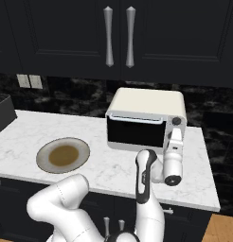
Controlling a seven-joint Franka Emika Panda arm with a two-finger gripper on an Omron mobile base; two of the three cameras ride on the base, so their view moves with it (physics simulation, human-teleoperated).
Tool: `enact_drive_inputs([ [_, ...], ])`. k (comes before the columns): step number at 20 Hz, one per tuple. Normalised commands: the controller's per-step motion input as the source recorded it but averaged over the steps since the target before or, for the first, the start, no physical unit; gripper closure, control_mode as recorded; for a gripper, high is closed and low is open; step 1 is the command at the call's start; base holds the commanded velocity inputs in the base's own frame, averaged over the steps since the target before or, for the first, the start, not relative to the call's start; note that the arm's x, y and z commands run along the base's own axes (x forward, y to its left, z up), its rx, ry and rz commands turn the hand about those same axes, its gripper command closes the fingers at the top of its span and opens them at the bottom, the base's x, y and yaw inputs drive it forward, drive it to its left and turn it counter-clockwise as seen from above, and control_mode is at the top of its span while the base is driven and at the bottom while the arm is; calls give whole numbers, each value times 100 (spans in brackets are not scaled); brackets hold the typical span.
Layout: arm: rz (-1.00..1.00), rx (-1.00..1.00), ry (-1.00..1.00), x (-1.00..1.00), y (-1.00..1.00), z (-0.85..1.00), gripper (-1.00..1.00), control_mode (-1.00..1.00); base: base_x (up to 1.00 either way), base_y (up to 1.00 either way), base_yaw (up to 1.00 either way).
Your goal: Pick up the kebab skewer and baguette bread, and place them inside the toaster oven. Close the toaster oven door and start by setting the timer.
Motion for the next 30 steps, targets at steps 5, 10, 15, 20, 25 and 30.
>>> enact_drive_inputs([
  [5,0,0,0,2,-1,0,100,-100,0,0,0],
  [10,0,7,0,0,0,0,100,-100,0,0,0],
  [15,-3,22,0,0,0,1,100,-100,0,0,0],
  [20,-3,29,2,-1,0,1,100,-100,0,0,0],
  [25,-4,32,4,0,0,0,100,-100,0,0,0],
  [30,-4,37,8,0,0,0,100,-100,0,0,0],
])
